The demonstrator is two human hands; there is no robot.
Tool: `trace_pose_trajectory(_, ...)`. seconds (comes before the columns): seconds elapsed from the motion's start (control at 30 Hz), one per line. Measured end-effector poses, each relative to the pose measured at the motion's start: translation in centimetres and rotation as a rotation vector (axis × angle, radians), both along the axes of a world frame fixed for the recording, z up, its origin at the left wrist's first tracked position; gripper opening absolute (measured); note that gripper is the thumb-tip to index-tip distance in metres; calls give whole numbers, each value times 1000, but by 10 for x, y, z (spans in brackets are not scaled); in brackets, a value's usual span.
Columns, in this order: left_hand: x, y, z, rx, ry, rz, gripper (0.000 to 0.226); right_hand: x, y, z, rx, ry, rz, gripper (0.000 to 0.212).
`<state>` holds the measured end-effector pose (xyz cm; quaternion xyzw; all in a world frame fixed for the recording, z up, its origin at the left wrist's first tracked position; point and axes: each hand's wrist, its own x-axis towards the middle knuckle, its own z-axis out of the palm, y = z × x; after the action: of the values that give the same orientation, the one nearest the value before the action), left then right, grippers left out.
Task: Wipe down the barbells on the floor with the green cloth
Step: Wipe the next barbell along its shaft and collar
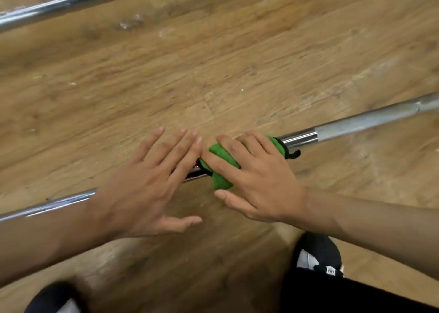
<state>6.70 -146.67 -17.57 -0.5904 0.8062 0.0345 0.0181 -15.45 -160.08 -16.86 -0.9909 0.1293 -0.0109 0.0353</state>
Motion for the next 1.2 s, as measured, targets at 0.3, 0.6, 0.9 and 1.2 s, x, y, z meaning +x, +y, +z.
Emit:
trace_pose_trajectory(0.3, -3, -6, 7, 114, -84, 74, 109, -10, -17, -23, 44, -231, 3, 60)
trace_pose_trajectory(0.6, -10, -12, 22, 197, -180, 138, 119, -5, -21, -20, 156, -305, -102, 54)
trace_pose_trajectory(0.9, 3, -16, 5, 92, -31, 82, 111, -71, -80, -21, 39, -305, -318, 51)
trace_pose_trajectory(1.2, -1, -17, 2, -3, -45, 152, 92, -25, -35, -7, 91, -245, -390, 59)
